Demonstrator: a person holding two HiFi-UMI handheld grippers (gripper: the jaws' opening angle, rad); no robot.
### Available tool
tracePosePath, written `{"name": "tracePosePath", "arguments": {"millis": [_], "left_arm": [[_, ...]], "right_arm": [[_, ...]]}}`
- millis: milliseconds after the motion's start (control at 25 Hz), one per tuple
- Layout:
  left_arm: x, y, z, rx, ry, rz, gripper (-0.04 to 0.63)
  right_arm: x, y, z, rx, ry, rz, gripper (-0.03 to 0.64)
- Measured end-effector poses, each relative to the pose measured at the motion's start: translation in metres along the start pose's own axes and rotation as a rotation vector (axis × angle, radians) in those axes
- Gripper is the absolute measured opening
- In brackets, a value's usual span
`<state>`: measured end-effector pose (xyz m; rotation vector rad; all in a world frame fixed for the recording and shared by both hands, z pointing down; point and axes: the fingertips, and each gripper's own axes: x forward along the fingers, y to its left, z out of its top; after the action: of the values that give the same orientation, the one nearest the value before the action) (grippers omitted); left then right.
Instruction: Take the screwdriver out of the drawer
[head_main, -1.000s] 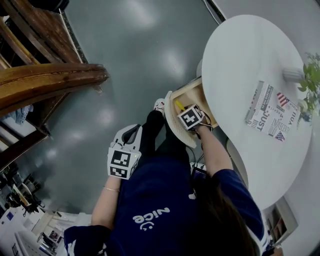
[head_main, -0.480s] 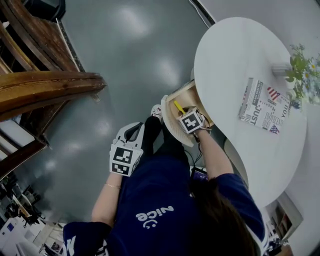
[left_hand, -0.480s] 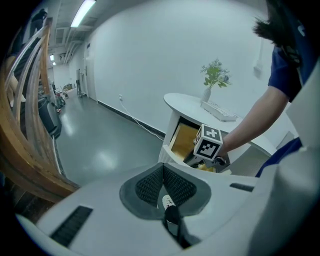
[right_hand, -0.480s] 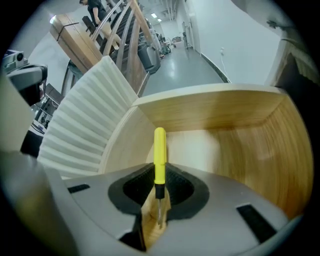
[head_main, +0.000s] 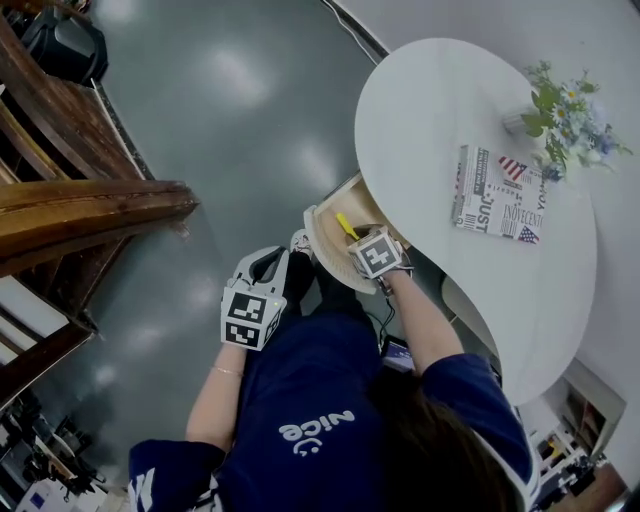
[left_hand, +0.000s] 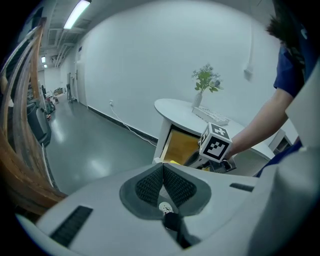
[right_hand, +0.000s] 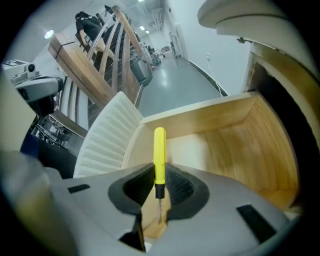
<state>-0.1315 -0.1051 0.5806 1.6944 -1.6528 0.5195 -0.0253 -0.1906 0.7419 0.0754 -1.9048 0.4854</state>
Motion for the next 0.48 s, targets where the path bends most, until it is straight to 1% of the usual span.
{"name": "tracePosePath", "arguments": {"millis": [120, 200, 480], "left_arm": [[0.002, -0.006, 0.007, 0.019, -0.015, -0.018, 0.003], [0.002, -0.008, 0.011, 0.027, -0.026, -0.029, 0.003], [0.005, -0.014, 0.026, 0.036, -0.061, -0.067, 0.003]], "right_arm": [[-0.011, 0.003, 0.004, 0.003, -0.042, -0.012, 0.074], [-0.019, 0.007, 0.003, 0.013, -0.052, -0.017, 0.074], [-0.044, 0.020, 0.012, 0.024, -0.132, -0.046, 0.074]]}}
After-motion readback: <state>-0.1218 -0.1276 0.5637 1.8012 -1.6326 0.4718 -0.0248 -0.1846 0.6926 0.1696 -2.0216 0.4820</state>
